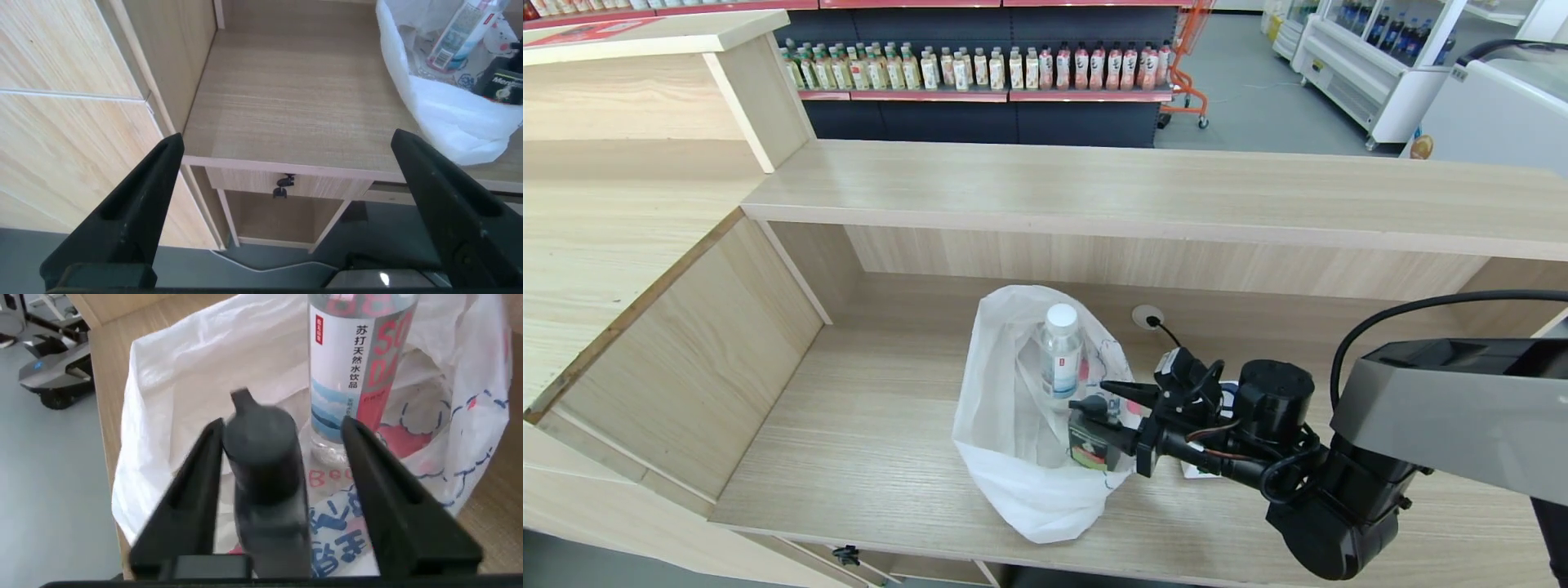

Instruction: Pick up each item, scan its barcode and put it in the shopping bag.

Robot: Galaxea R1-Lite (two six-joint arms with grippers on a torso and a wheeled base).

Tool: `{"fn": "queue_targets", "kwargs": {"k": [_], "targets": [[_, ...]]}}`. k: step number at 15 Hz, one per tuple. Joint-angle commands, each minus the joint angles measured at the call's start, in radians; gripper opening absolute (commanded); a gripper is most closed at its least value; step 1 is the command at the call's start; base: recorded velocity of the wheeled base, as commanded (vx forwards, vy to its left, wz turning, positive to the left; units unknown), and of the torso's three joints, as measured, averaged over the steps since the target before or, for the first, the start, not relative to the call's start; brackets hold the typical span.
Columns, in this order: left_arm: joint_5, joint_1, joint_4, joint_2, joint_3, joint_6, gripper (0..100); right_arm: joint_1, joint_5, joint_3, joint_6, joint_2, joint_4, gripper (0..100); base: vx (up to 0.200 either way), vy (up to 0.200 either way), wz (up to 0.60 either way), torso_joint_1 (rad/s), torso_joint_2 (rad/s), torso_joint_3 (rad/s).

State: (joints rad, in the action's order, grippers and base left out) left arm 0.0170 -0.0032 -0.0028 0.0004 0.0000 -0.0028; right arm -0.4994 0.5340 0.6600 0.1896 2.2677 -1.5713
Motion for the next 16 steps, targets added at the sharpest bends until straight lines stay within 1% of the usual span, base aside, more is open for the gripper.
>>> {"fn": "queue_targets", "kwargs": {"k": [1,6,8,9,10,11,12,13,14,15,16], "targets": [[0.000,0.000,0.000,0.001,0.000,0.000,100,-0.001,-0.002,0.001,0.001,-0.004,0.000,100,0.000,0.000,0.00,0.000,0.00,0.000],[0.000,0.000,0.000,0.001,0.000,0.000,100,-0.015,-0.003,-0.013,0.004,-0.142,0.000,100,0.000,0.000,0.00,0.000,0.00,0.000],[0.000,0.000,0.000,0.001,0.000,0.000,100,-0.011,-0.006,-0.063,0.004,-0.240,0.019,100,0.000,0.000,0.00,0.000,0.00,0.000],[0.000,0.000,0.000,0.001,0.000,0.000,100,-0.005,-0.006,-0.112,0.004,-0.332,0.073,100,0.000,0.000,0.00,0.000,0.00,0.000],[0.000,0.000,0.000,0.001,0.000,0.000,100,0.015,-0.011,-0.152,0.004,-0.435,0.155,100,0.000,0.000,0.00,0.000,0.00,0.000],[0.000,0.000,0.000,0.001,0.000,0.000,100,0.042,-0.016,-0.180,-0.001,-0.563,0.280,100,0.000,0.000,0.00,0.000,0.00,0.000],[0.000,0.000,0.000,0.001,0.000,0.000,100,0.073,-0.042,-0.204,-0.001,-0.692,0.441,100,0.000,0.000,0.00,0.000,0.00,0.000],[0.000,0.000,0.000,0.001,0.000,0.000,100,0.094,-0.097,-0.221,-0.005,-0.840,0.620,100,0.000,0.000,0.00,0.000,0.00,0.000],[0.000,0.000,0.000,0.001,0.000,0.000,100,0.101,-0.126,-0.227,-0.009,-0.909,0.703,100,0.000,0.000,0.00,0.000,0.00,0.000],[0.000,0.000,0.000,0.001,0.000,0.000,100,0.128,-0.215,-0.244,-0.019,-1.054,0.867,100,0.000,0.000,0.00,0.000,0.00,0.000],[0.000,0.000,0.000,0.001,0.000,0.000,100,0.147,-0.282,-0.277,-0.052,-1.149,0.910,100,0.000,0.000,0.00,0.000,0.00,0.000]]}}
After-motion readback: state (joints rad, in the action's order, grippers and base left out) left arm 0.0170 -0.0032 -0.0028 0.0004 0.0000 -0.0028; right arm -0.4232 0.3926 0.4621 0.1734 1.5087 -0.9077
